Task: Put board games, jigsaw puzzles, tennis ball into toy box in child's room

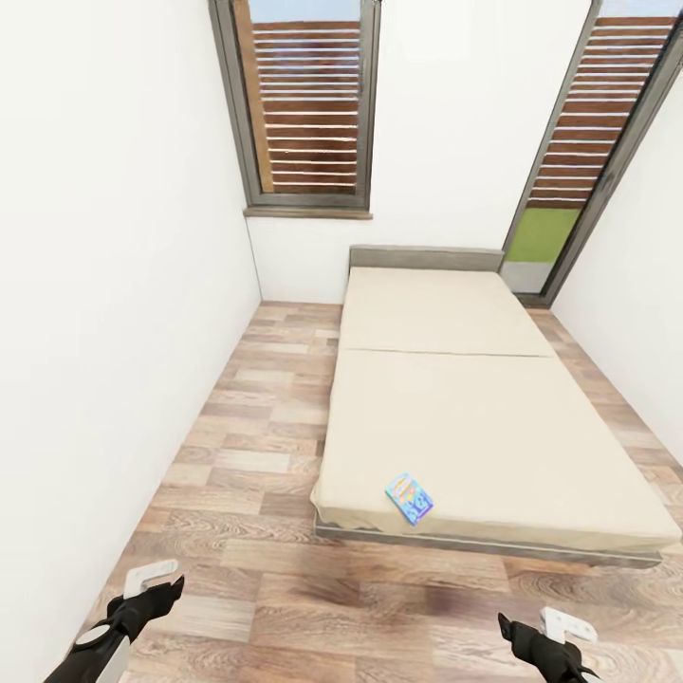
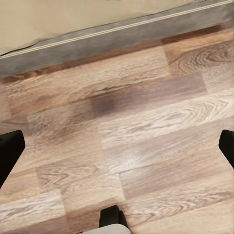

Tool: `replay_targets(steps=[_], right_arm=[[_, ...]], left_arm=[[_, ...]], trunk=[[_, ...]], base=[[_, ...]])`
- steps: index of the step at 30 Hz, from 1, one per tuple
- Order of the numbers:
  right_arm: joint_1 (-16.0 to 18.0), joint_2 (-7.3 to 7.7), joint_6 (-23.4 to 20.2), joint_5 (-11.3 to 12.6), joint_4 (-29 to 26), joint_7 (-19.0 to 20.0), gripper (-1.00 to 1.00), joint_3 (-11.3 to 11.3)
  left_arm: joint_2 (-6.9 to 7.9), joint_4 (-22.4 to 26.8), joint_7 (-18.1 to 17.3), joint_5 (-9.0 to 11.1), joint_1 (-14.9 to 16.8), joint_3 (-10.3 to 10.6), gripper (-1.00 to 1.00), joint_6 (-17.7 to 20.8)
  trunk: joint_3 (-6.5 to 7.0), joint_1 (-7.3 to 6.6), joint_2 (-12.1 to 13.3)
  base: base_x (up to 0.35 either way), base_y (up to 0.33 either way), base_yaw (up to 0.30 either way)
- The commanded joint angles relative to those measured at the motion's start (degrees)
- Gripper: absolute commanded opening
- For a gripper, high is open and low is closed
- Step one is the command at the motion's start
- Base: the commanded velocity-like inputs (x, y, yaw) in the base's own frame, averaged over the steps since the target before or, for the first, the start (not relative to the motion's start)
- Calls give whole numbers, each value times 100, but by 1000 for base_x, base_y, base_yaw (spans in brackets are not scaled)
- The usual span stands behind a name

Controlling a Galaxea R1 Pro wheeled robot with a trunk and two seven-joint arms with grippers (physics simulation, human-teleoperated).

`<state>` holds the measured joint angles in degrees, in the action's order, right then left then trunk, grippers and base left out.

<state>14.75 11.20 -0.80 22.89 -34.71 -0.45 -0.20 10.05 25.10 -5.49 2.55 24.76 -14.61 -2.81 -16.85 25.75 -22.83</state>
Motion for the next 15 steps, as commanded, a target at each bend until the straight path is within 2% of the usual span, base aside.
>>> replay_targets(steps=[1,15], right_arm=[[2,0,-8,48,0,-3,100,2],[2,-4,-8,38,68,-2,100,-6]], left_arm=[[-3,-5,-49,26,5,-34,100,-9],[-3,-5,-49,26,6,-34,100,-9]], trunk=[[0,3,-9],[134,3,-9]], base=[[0,0,-2],[0,0,-54]])
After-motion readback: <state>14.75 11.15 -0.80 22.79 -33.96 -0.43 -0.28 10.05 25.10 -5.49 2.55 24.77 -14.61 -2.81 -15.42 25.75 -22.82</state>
